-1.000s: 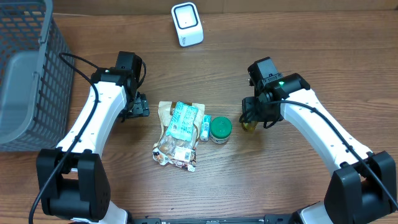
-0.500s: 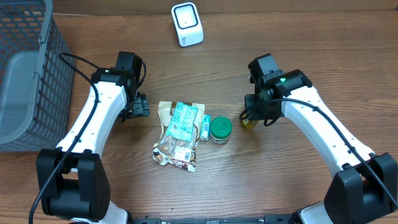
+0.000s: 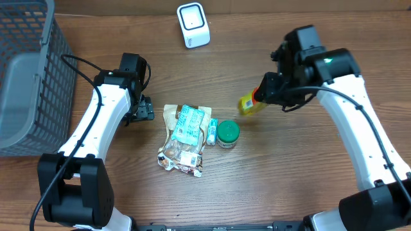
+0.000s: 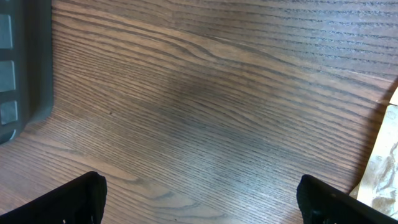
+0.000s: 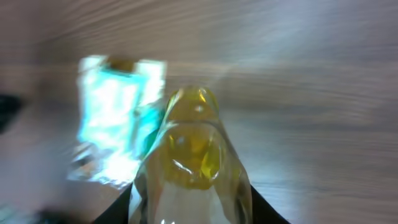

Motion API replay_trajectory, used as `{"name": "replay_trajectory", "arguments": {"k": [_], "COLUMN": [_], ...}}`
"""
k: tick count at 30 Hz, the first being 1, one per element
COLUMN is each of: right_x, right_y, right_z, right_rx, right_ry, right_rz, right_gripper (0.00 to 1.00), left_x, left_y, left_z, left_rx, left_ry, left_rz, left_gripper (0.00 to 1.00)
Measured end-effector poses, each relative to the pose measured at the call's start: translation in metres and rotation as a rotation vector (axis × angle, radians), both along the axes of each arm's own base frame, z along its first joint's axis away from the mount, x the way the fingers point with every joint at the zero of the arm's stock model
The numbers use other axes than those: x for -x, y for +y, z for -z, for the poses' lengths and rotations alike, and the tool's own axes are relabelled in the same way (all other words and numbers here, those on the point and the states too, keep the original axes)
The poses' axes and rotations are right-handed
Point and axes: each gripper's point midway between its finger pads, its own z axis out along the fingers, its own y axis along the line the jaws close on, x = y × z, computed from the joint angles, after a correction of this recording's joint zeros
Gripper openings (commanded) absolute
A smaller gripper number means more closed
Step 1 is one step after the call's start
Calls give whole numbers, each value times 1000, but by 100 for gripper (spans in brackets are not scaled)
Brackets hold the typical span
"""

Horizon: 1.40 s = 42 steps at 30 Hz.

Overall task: Scan the item barcode
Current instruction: 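Lift the oil bottle with the right gripper toward the scanner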

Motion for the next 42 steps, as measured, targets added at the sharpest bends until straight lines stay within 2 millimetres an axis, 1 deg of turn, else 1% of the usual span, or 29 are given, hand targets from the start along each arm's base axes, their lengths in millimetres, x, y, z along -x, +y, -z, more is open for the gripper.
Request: {"name": "replay_trajectory", "arguments": {"k": [2,5,10,16,19,26,31,37,42], "right_x": [9,22,38,49,57,82,98,105,105], "right_y": [13,30,47,57,65,94,109,110,110], "right_z": [-10,-24,-41,-46,-49,-55,-56,-56,-56], "right_rx": [-137,-289,-429,-474,-489,-528,-532,-530,-527], "right_ry": [34,64,105,135,145,139,138,158,154], "right_rz": [-53,-121,-179,-214,-256,-412,-500,-513,-518], "right_gripper": [4,4,4,4,4,4,4,4,4], "left_x": [0,0,0,0,0,0,0,0,0], "left_y": [0,0,0,0,0,0,0,0,0], "left_z": [0,0,0,0,0,0,0,0,0], "left_rx": [0,0,0,0,0,0,0,0,0], "left_ry": [0,0,0,0,0,0,0,0,0], "left_rz": [0,0,0,0,0,0,0,0,0], "left_gripper": [100,100,99,99,99,100,100,100,99]}}
